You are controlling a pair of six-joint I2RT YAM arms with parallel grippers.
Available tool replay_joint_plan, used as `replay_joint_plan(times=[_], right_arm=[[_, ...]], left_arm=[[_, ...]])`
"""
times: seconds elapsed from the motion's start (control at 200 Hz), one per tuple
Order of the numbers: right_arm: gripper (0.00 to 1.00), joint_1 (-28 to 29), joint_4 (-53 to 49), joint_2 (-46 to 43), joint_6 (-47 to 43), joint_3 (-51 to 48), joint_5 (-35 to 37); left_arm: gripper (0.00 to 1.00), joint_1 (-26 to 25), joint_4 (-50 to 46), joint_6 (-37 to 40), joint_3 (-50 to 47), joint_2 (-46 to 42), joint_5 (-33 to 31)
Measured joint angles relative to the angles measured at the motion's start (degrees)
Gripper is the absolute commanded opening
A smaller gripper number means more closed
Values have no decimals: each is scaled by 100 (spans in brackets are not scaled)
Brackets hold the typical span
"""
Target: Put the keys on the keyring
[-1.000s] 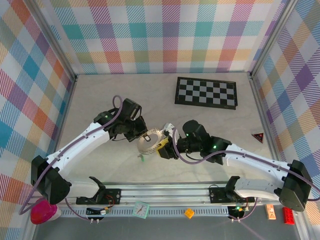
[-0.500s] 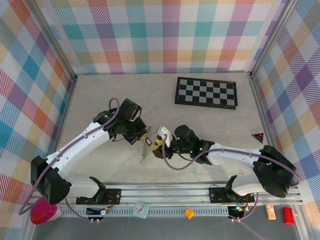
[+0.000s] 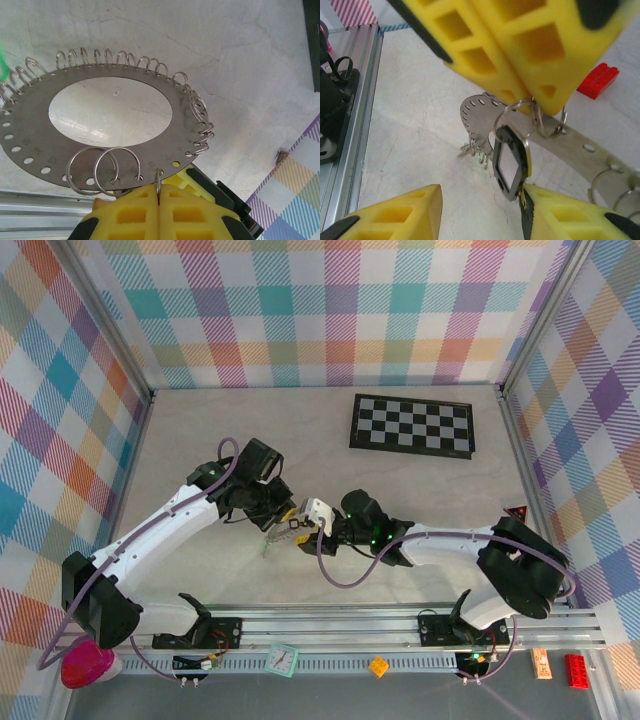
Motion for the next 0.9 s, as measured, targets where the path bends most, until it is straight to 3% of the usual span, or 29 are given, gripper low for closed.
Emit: replay_joint_plan(times=[0.48, 0.9], right_arm=[[41, -7, 146, -2, -7, 11, 140], [6, -11, 249, -2, 35, 103, -90]], left_arm=[[0, -26, -2, 11, 0, 0, 190], [0, -33, -11, 46, 0, -2, 192]])
